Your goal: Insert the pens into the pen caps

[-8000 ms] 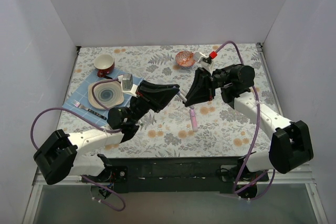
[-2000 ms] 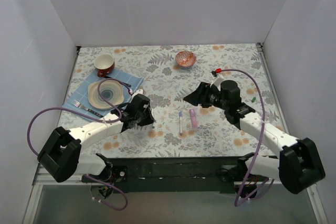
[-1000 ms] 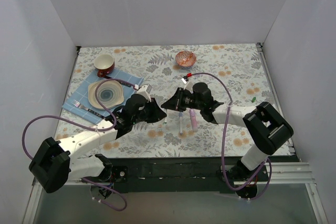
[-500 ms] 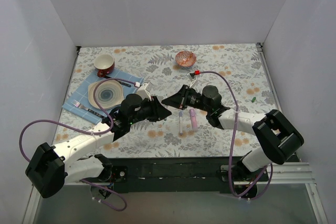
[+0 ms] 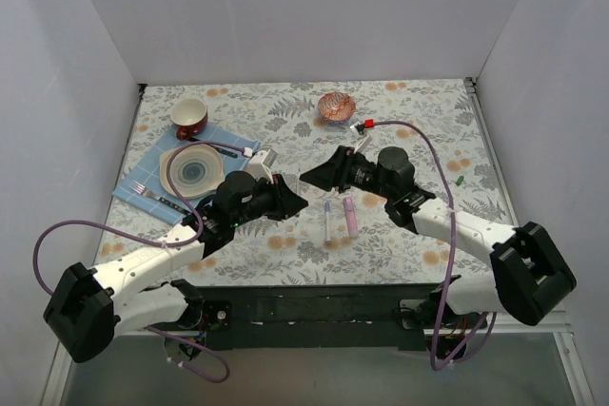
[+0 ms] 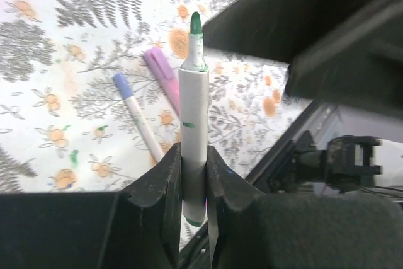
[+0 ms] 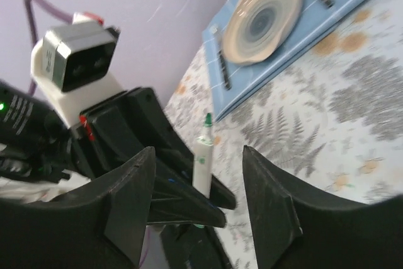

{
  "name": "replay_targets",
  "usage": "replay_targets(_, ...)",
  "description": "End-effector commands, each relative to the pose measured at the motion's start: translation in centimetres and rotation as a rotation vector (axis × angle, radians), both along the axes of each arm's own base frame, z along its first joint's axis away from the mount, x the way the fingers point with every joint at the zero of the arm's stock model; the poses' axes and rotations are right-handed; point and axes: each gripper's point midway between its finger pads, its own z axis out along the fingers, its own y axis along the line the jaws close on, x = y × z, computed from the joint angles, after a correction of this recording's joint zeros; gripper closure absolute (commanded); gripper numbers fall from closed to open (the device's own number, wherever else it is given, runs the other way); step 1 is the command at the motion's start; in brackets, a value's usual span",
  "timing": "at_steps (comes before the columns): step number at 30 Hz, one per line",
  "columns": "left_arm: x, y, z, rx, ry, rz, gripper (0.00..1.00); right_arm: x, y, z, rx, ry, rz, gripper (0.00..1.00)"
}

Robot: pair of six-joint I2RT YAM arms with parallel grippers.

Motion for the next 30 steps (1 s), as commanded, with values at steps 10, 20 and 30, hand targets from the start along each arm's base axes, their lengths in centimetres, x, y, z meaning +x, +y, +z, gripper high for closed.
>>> replay_targets(10,1.1,0.6,5.7,0.184,-0.303,-0.144,1.0,12.4,-27.3,-5.9,-0.737,0.064,-0.925,0.33)
replay_targets(20,0.7,3.1,5.9,0.233,-0.353,-0.077,1.0,13.0,-42.2,-16.9,-0.838,0.655,-1.126,0.46)
replay_targets(30,1.5,4.2,5.1,0.279,-0.323,-0.005,1.0,13.8,-45.1,-18.8,-0.897,0.677,-1.173,0.52)
